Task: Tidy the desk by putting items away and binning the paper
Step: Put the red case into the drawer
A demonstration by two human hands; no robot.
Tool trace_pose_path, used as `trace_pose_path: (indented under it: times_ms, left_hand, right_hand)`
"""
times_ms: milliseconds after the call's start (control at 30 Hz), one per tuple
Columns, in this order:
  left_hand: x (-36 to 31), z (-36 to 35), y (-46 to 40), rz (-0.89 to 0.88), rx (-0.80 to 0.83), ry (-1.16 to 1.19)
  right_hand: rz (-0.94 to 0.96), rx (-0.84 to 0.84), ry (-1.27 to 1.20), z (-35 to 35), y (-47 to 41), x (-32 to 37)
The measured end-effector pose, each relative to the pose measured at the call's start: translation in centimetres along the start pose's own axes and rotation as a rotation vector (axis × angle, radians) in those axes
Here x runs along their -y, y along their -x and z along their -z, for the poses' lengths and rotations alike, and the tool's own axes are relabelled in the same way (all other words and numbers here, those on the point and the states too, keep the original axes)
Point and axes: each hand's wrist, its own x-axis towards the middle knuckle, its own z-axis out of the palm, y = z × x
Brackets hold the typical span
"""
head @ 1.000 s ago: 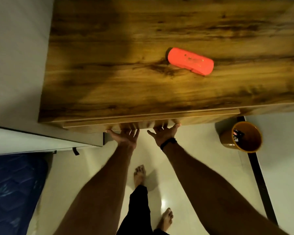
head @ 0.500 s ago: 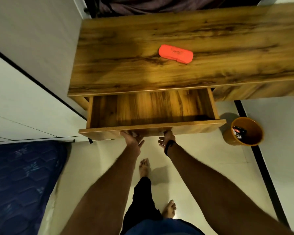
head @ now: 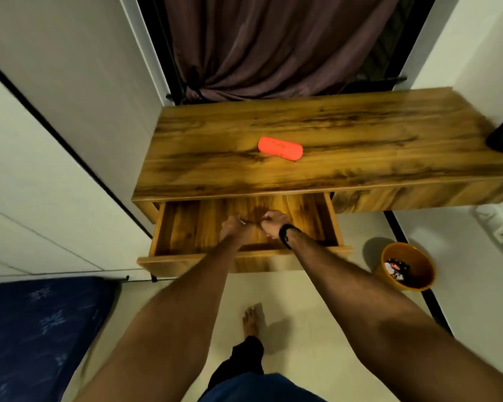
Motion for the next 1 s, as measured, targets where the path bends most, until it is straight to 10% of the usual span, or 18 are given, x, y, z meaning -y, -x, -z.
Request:
trace_pose_path:
  times_ms: [800,1000]
  left_hand:
    - [-9.2,-2.3,-19.0,-0.225,0.286,-0.504]
    - [-7.6,-4.5,-18.4,-0.255,0.152,-0.545]
  right_hand:
    - [0.080,-0.302,0.445,12.8,-20.4,5.8]
    - [0.130,-0.247,0.489,14.7,-24.8,5.8]
